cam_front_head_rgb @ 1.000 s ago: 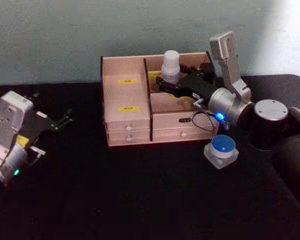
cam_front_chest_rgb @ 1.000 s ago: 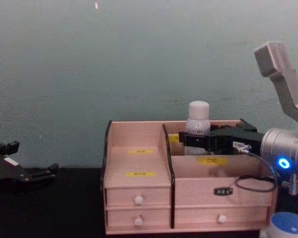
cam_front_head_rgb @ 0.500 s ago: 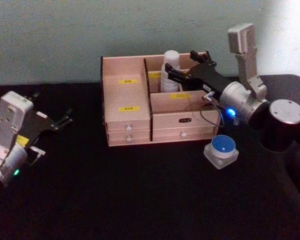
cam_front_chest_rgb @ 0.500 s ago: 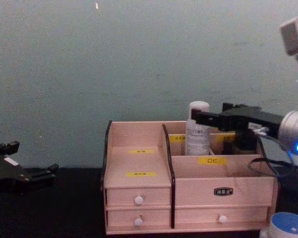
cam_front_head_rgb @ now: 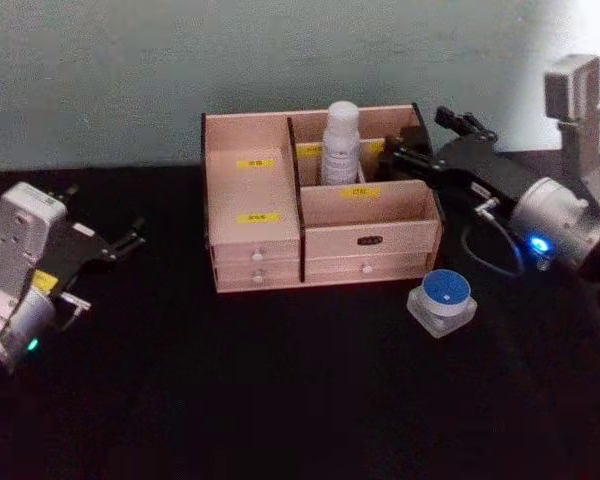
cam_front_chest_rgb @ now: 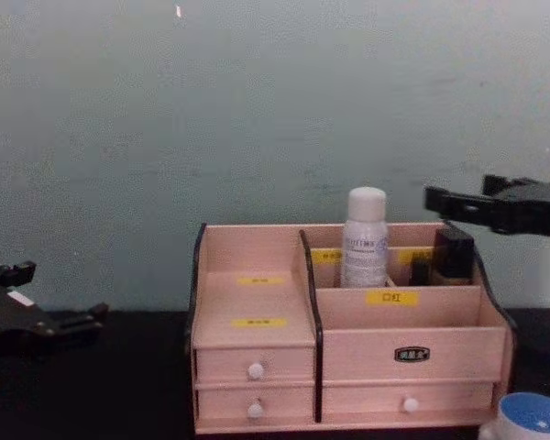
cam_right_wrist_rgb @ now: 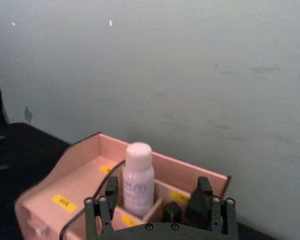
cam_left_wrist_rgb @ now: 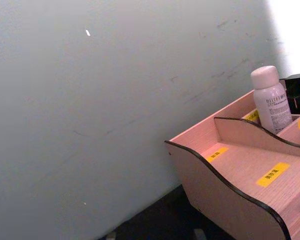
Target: Pick up the facial cleanser and watermelon frost from the table and place them into the tiered storage box.
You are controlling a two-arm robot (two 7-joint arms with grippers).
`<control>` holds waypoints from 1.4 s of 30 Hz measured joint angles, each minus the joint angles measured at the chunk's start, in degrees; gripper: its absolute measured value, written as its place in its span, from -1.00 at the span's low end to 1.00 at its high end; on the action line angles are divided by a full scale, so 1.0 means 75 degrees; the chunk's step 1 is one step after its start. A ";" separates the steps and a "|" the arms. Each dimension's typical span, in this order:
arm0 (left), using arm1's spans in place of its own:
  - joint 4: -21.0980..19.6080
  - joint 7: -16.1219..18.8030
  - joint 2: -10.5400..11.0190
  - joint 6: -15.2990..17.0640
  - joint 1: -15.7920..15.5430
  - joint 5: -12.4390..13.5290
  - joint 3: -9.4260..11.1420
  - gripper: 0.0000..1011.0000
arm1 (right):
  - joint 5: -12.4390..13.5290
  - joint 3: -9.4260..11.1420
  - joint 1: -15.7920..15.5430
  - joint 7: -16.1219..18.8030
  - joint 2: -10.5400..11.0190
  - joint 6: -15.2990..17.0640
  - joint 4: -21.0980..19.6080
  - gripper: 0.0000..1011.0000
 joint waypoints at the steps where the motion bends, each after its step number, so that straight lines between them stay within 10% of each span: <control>1: 0.0000 0.0000 0.0000 0.0000 0.0000 0.0000 0.0000 0.98 | 0.0038 0.0023 -0.0072 0.0014 0.0074 0.0023 -0.0091 0.98; 21: -0.0001 0.0000 0.0000 0.0000 0.0000 0.0000 0.0000 0.98 | 0.0668 0.0367 -0.1395 -0.0030 0.1525 0.0753 -0.1531 0.98; 42: 0.0000 0.0000 0.0000 0.0000 0.0000 0.0000 0.0000 0.98 | 0.1076 0.0425 -0.2501 -0.0272 0.2307 0.1451 -0.2354 0.98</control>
